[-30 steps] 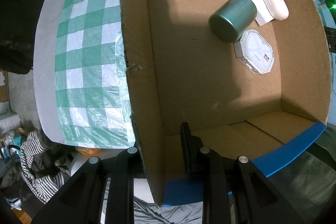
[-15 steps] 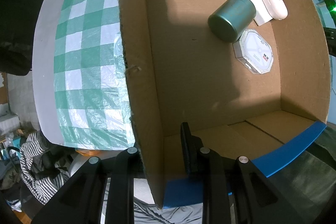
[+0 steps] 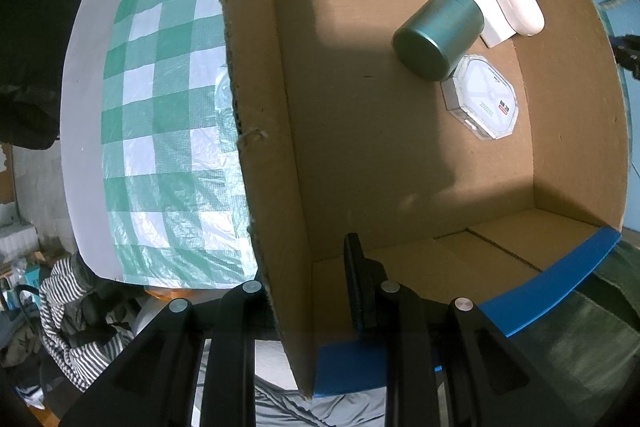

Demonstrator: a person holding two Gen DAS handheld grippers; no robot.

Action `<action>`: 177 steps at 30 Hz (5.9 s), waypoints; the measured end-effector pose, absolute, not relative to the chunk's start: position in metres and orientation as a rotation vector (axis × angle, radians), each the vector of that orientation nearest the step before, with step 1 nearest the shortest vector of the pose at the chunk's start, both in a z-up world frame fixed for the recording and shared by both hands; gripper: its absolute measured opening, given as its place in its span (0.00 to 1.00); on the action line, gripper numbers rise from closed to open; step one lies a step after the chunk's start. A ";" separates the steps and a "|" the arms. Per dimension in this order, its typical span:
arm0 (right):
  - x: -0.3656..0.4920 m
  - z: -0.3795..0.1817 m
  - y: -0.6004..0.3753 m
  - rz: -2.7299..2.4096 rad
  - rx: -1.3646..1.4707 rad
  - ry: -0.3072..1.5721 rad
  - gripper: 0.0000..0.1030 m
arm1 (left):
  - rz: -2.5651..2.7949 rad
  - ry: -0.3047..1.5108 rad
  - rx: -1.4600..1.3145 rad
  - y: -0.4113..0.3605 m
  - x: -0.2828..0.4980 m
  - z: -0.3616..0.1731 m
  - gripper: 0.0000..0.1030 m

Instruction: Organize rigid objects

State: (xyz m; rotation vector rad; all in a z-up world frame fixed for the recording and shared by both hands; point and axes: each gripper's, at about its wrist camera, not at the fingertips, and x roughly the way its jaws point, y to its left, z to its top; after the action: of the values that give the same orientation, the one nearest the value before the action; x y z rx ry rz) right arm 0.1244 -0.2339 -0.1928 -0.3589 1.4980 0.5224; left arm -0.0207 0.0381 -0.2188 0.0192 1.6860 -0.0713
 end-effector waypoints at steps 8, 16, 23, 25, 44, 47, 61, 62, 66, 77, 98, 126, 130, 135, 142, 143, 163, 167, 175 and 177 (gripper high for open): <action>0.130 -0.159 -0.227 0.553 -0.345 1.471 0.21 | -0.081 1.684 0.021 0.039 -0.020 -0.218 0.22; 0.132 -0.132 -0.197 0.617 -0.349 1.428 0.21 | -0.086 1.682 0.019 0.039 -0.019 -0.218 0.22; 0.134 -0.120 -0.160 0.682 -0.380 1.403 0.21 | -0.089 1.683 0.021 0.040 -0.020 -0.218 0.22; 0.133 -0.120 -0.150 0.703 -0.389 1.402 0.21 | -0.090 1.683 0.021 0.041 -0.019 -0.219 0.22; 0.116 -0.177 -0.111 0.780 -0.507 1.480 0.21 | -0.086 1.685 0.029 0.039 -0.019 -0.219 0.22; 0.114 -0.183 -0.113 0.795 -0.509 1.489 0.21 | -0.084 1.685 0.027 0.039 -0.019 -0.219 0.22; 0.104 -0.182 -0.111 0.859 -0.529 1.448 0.41 | -0.079 1.686 0.040 0.033 -0.019 -0.215 0.22; 0.102 -0.183 -0.110 0.859 -0.540 1.442 0.42 | -0.077 1.686 0.042 0.032 -0.018 -0.214 0.22; 0.098 -0.181 -0.108 0.856 -0.532 1.416 0.50 | -0.073 1.680 0.040 0.031 -0.018 -0.211 0.22; 0.112 -0.129 -0.142 0.731 -0.327 1.362 0.66 | -0.049 1.583 0.030 0.023 -0.008 -0.172 0.35; 0.114 0.012 -0.240 0.334 -0.097 1.056 0.74 | 0.032 1.210 0.031 -0.009 0.044 -0.006 0.92; 0.096 0.047 -0.278 0.226 -0.094 0.932 0.74 | 0.014 1.034 -0.034 -0.036 0.042 0.066 0.99; 0.099 0.048 -0.280 0.235 -0.096 0.933 0.74 | 0.026 1.036 -0.028 -0.038 0.044 0.066 0.99; 0.101 0.048 -0.280 0.243 -0.097 0.934 0.74 | 0.029 1.043 -0.002 -0.045 0.044 0.066 0.99; 0.106 0.047 -0.282 0.258 -0.099 0.942 0.74 | 0.033 1.045 0.019 -0.053 0.046 0.067 0.99; 0.106 0.047 -0.282 0.258 -0.099 0.943 0.74 | 0.035 1.045 0.023 -0.053 0.046 0.067 0.99; 0.112 0.042 -0.282 0.287 -0.113 0.956 0.74 | 0.047 1.072 0.022 -0.060 0.049 0.061 0.99; 0.113 0.042 -0.281 0.294 -0.116 0.956 0.74 | 0.047 1.072 0.015 -0.060 0.051 0.061 0.99; 0.114 0.041 -0.281 0.293 -0.116 0.959 0.74 | 0.054 1.074 0.012 -0.059 0.050 0.060 0.99; 0.114 0.041 -0.281 0.295 -0.116 0.960 0.74 | 0.054 1.072 0.015 -0.059 0.050 0.061 0.99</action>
State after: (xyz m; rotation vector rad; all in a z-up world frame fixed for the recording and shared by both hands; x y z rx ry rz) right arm 0.1136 -0.2812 0.0412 -0.1162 0.9599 0.2951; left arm 0.0503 -0.0585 0.0606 0.0145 1.0723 0.0537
